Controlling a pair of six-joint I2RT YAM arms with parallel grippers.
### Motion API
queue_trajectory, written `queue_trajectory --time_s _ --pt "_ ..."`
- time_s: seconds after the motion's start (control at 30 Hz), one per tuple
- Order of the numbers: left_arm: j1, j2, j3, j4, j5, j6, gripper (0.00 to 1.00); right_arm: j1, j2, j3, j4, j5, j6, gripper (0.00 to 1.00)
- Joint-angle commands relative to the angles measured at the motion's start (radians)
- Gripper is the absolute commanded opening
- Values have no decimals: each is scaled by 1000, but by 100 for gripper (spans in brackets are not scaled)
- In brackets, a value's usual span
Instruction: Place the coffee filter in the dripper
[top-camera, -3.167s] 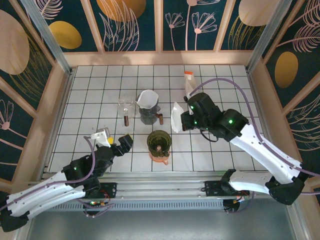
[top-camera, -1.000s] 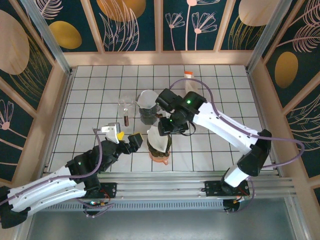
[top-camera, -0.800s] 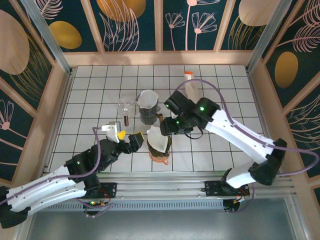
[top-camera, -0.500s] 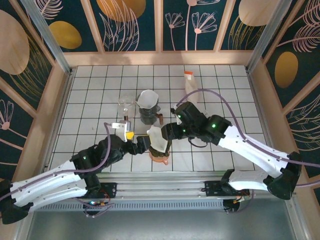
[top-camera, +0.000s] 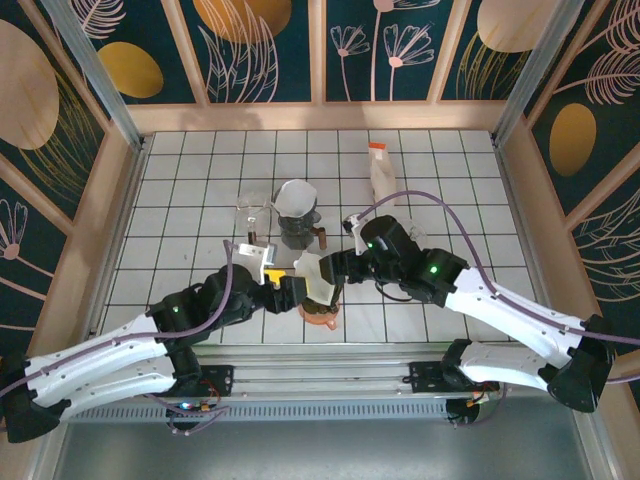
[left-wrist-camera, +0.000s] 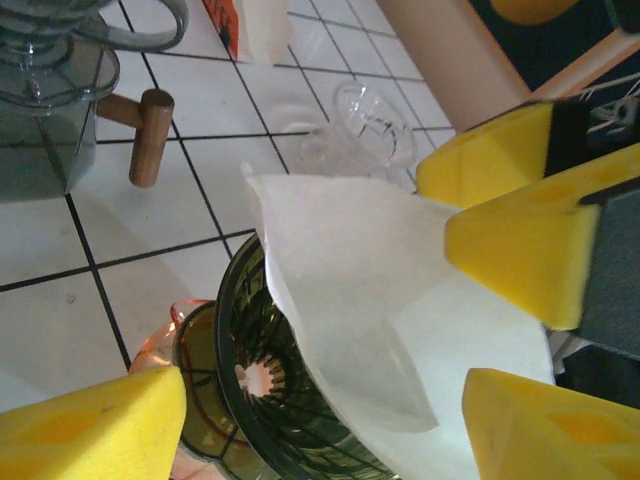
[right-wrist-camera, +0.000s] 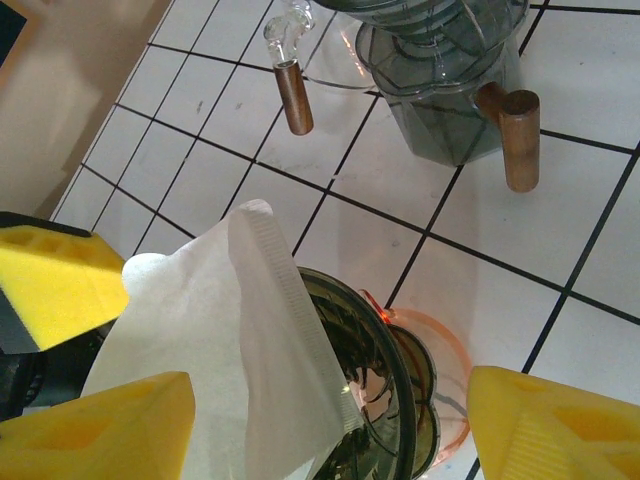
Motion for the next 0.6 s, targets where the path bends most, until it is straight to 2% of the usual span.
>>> queue_trajectory --time_s 0.0,0.13,0.33,0.57 --pt "1 5 19 -24 18 -12 68 5 -21 -18 31 5 -7 72" --pt "15 -6 12 -35 8 -23 66 4 -25 -30 30 16 -5 70" --pt "23 -15 7 -1 26 -20 72 4 -14 -24 34 14 -7 68" --pt "87 -24 -43 13 65 -34 62 4 -18 -59 53 4 6 66"
